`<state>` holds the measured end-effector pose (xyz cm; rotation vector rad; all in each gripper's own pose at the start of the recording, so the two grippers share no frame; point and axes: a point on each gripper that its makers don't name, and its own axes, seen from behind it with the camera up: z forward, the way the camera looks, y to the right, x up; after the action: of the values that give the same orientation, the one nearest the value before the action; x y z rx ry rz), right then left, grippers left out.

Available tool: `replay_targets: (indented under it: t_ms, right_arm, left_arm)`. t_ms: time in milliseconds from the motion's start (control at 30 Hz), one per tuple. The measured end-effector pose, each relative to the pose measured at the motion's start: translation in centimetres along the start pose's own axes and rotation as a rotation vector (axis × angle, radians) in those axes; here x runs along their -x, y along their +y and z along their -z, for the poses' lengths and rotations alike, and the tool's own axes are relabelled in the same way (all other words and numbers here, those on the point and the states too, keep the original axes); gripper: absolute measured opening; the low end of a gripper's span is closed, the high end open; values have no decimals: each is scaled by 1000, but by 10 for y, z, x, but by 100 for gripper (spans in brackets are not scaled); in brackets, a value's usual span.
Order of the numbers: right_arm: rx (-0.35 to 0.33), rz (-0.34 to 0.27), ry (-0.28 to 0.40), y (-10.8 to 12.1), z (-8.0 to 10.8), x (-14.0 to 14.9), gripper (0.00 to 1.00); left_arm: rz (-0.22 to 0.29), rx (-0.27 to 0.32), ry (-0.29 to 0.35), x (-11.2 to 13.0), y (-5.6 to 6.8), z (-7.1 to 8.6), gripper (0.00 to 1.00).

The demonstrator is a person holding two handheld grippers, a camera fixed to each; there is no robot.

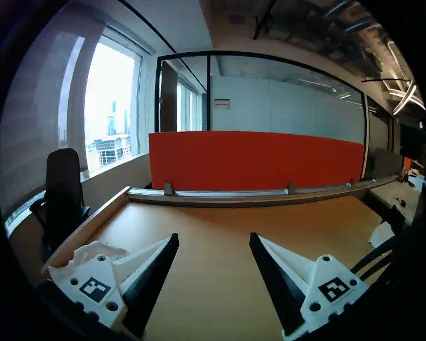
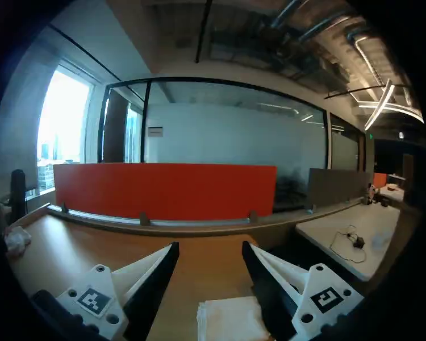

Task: Fold towel

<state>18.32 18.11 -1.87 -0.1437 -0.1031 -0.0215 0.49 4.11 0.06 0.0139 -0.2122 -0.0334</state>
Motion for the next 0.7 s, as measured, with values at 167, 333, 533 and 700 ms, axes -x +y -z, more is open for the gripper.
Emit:
replay_targets:
  t_ms: [167,333,533,700]
  right_arm:
    - [-37,1,15,-27,-2,-9,85]
    - [-74,-7,33,-57,-4,-17,85]
    - [-120,-15,44,-94,-5,-24,85]
    - [-149,-21,48,-124,-5,-29,85]
  left_arm:
    - [4,4,18,-7,0,-1,92]
    - [7,8,40,-16,0,-2,92]
    - [19,15,60,-24,-1,-3,92]
    - [26,22,71,-28,0,-4,92]
